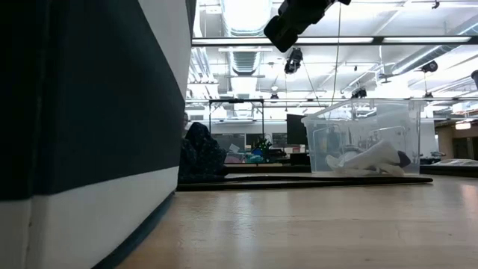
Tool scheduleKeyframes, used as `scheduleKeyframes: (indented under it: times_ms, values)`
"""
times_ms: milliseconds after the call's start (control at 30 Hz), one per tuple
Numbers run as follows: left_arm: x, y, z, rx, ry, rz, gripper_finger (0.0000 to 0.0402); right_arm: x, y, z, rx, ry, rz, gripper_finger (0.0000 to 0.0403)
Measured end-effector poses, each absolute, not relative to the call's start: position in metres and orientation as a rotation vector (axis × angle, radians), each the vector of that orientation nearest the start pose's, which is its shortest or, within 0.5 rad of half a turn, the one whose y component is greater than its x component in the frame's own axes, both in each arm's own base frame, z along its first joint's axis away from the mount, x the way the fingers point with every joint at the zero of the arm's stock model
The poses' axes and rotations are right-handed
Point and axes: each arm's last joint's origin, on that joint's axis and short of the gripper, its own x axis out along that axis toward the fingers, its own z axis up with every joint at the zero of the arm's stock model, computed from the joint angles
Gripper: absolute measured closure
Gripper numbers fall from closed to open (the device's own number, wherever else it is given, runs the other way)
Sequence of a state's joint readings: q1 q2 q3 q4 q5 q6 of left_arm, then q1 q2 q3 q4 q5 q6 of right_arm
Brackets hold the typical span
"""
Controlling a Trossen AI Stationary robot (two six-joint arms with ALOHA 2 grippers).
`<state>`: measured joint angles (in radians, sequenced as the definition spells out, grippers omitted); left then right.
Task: Pick & Place Cloths
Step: Put the white shirt into the blue laundry bin
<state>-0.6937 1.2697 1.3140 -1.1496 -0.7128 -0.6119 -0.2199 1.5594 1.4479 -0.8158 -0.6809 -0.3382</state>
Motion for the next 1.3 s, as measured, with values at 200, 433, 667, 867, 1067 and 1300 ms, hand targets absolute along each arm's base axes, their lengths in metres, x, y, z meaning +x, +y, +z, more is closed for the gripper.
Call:
scheduleKeyframes:
  times_ms: [200, 433, 667, 867, 1067, 1300]
  values:
    - [0.185, -0.129, 0.347, 0.13, 0.765, 0.281, 0.025, 0.32, -0.053, 0.32, 0.108, 0.775, 0.56, 0.0394]
    - [0.184, -0.128, 0.351, 0.14, 0.753, 0.275, 0.026, 0.321, -0.053, 0.313, 0.113, 0.791, 0.563, 0.0394]
    - [0.183, -0.127, 0.357, 0.153, 0.739, 0.264, 0.0304, 0.321, -0.053, 0.312, 0.114, 0.792, 0.563, 0.0394]
    - [0.183, -0.127, 0.36, 0.178, 0.734, 0.254, 0.0373, 0.321, -0.053, 0.313, 0.114, 0.791, 0.563, 0.0394]
    - [0.182, -0.127, 0.369, 0.18, 0.714, 0.238, 0.039, 0.321, -0.053, 0.313, 0.114, 0.792, 0.563, 0.0394]
    - [0.178, -0.128, 0.399, 0.141, 0.651, 0.182, 0.0397, 0.321, -0.053, 0.312, 0.114, 0.792, 0.563, 0.0394]
